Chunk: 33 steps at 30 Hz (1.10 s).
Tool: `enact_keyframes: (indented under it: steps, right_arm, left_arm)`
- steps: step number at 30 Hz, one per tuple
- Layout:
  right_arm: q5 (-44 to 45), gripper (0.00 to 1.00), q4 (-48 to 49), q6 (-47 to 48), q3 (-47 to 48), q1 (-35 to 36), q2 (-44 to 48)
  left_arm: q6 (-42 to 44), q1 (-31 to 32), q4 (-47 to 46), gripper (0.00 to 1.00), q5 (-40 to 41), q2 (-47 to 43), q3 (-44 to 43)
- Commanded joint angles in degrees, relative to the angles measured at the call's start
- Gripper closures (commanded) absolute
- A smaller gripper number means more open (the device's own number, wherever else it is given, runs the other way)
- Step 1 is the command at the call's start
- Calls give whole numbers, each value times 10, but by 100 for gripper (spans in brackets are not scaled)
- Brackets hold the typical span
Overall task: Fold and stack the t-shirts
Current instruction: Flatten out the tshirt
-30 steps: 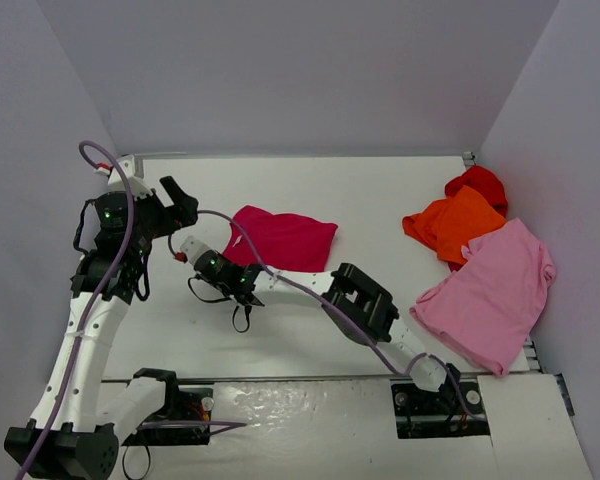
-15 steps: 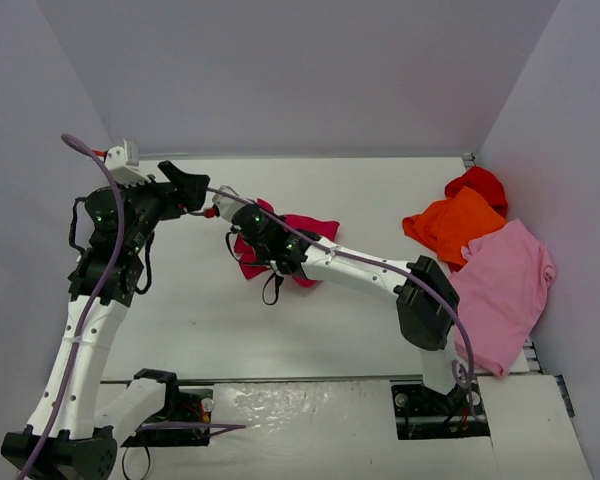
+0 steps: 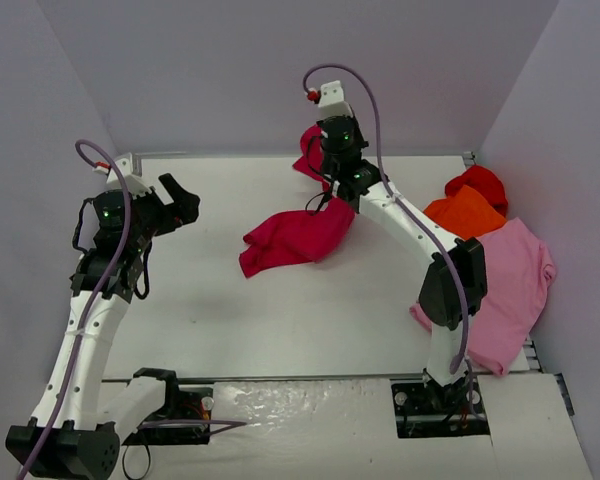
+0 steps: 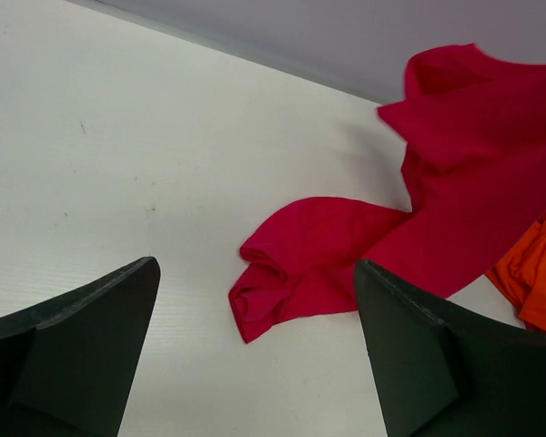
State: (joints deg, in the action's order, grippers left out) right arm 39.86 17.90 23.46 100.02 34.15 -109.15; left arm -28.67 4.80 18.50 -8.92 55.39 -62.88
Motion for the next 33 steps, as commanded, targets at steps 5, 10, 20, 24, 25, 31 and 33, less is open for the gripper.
enact_keyframes:
  steps: [5,10,20,24,25,31,33]
  right_arm:
    - [106,100,72,13,52,-71,-18]
    - [271,100,106,63,42,-93,-75]
    - [504,33,618,441,-147,-86,-99]
    - [515,27,638,460,-157,-47,-71]
    - [514,27,609,445,-155,-24,-55]
    - [199,58,-247,-224,38,59,-43]
    - [-34,73,-295,-339,59,22,-48]
  left_arm:
    - [11,-1,-18,15,2,-7,-19]
    - [11,-1,-17,15,3,-8,-19]
    - [10,-1,-18,15,0,-7,-18]
    - [8,-2,-18,15,-10,-2,-19]
    - [8,-2,-18,15,-12,-1,-20]
    - [8,-1,-17,15,-12,-1,-21]
    - [9,-2,-17,15,-13,-1,-21]
